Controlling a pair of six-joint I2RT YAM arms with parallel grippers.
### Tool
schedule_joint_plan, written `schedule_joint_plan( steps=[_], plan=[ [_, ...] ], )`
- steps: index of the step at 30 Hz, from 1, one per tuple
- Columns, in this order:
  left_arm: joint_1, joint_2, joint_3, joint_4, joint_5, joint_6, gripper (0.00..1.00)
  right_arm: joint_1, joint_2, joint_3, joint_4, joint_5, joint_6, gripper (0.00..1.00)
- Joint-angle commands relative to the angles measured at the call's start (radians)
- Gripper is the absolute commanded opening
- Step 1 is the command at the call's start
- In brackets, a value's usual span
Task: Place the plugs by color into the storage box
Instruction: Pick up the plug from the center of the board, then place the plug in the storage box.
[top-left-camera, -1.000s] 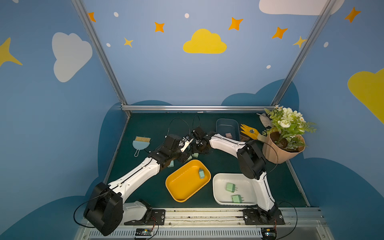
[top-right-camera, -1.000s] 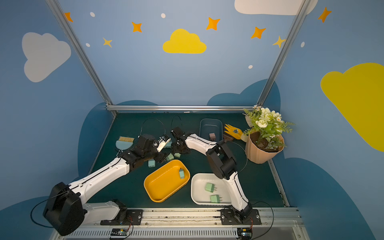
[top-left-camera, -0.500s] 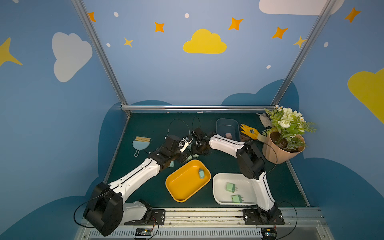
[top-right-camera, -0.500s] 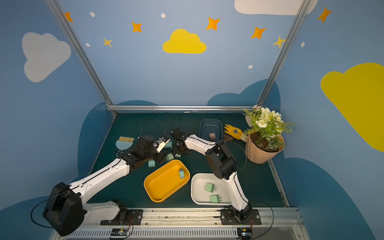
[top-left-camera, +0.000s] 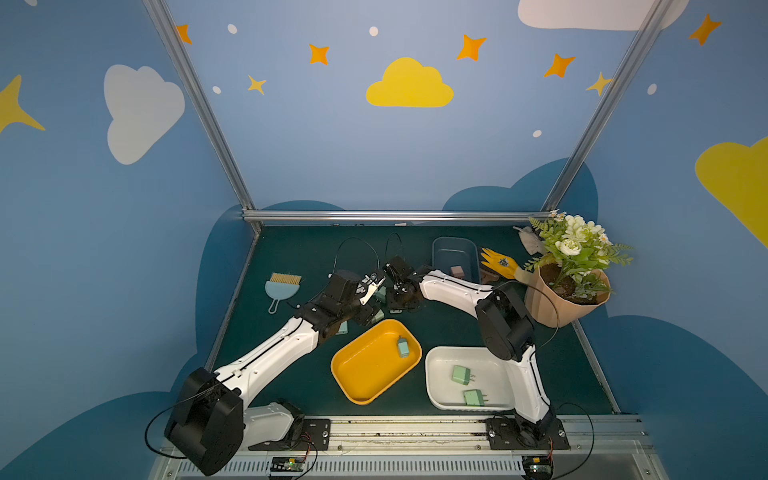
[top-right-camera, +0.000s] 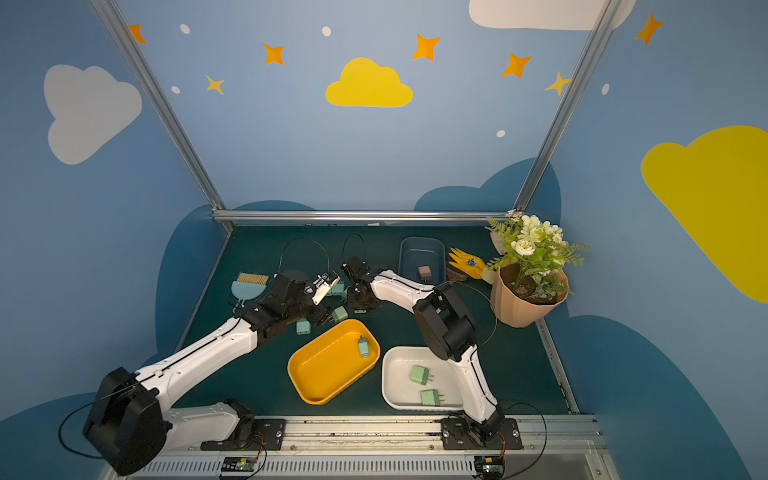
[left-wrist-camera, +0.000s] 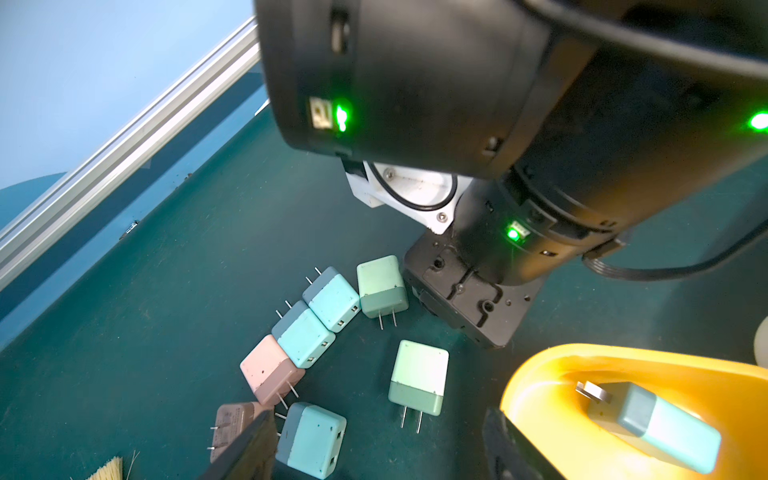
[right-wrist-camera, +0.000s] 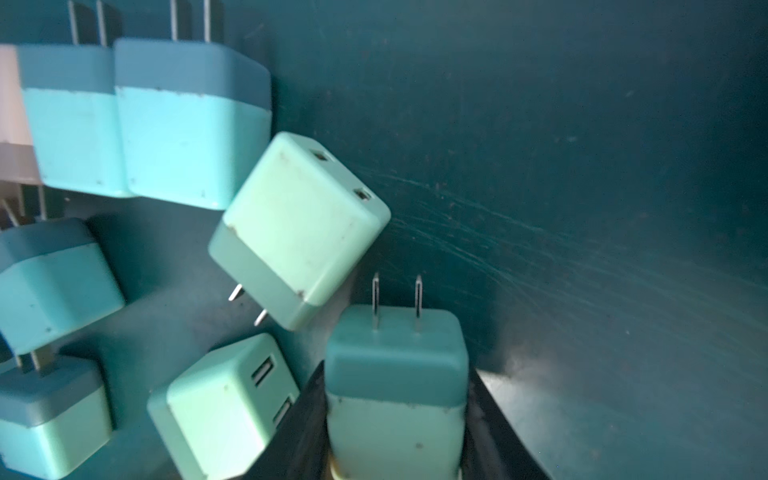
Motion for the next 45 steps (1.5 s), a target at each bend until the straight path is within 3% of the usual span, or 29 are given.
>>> schedule_joint_plan(
  steps=[1,9,23,29,35,41,45],
  plan=[
    [0.006,-0.024,0.006,0.002,0.018,-0.017,0.79,0.007,-0.065,-0.017,-0.012,0.012,-0.003,0.35],
    [0.031,-0.031,0.016,0.002,0.051,-0.052,0.79,0.007,-0.168,-0.083,-0.005,0.038,-0.02,0.32],
    [0.062,-0.054,0.025,0.008,0.208,-0.079,0.79,0.013,-0.375,-0.252,0.023,0.019,-0.049,0.34],
    [-0.032,-0.09,-0.015,0.04,0.172,0.014,0.78,0.056,-0.553,-0.384,-0.008,0.109,-0.087,0.35],
    [-0.133,-0.153,-0.071,0.123,0.157,0.072,0.78,0.084,-0.721,-0.577,-0.024,0.154,0.003,0.35],
    [-0.2,-0.146,-0.112,0.196,0.241,0.096,0.77,0.146,-0.815,-0.695,-0.091,0.189,0.098,0.35],
    [-0.215,-0.126,-0.153,0.27,0.352,0.1,0.77,0.22,-0.885,-0.748,-0.063,0.199,0.032,0.35]
  ],
)
